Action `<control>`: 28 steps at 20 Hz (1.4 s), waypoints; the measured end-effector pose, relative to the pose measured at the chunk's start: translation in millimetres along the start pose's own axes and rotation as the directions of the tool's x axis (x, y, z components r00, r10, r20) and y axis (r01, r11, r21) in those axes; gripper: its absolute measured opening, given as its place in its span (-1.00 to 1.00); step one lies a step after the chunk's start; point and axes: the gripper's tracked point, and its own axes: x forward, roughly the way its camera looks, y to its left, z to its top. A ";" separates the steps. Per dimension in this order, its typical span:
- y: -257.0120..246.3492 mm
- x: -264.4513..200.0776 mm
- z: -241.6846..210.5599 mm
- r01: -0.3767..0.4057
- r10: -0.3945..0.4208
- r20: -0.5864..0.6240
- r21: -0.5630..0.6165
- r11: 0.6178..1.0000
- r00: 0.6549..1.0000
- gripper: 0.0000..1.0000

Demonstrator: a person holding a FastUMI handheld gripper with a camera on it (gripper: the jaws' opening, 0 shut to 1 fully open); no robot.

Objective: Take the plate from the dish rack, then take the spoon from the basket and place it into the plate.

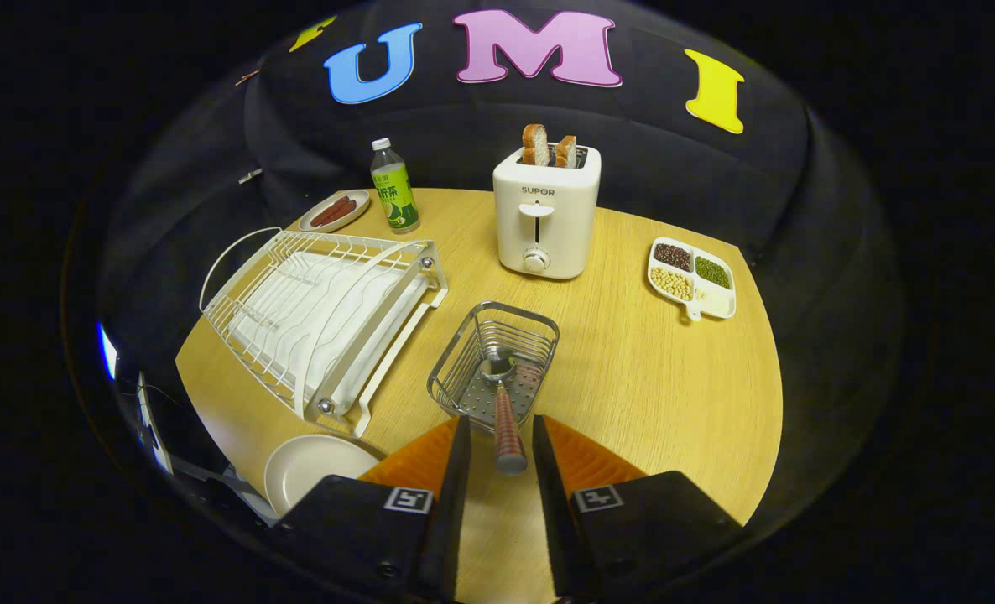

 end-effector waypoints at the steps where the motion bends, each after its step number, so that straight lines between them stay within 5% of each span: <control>1: -0.9 0.9 0.0 0.007 -0.007 -0.004 0.011 1.000 1.000 -0.24; 2: 3.0 3.1 1.7 -0.006 0.006 -0.001 0.038 0.999 1.000 -0.55; 6: 0.1 -8.2 6.7 0.011 -0.011 0.019 0.033 0.999 1.000 -0.83; 13: 4.9 -86.7 22.2 -0.016 0.010 0.109 0.056 0.998 0.994 -0.82; 20: 47.5 -175.8 -7.8 -0.154 0.154 0.105 -0.011 0.988 0.982 -0.83; 28: 106.9 -148.5 -105.3 -0.219 0.209 -0.105 -0.090 0.972 0.972 -0.83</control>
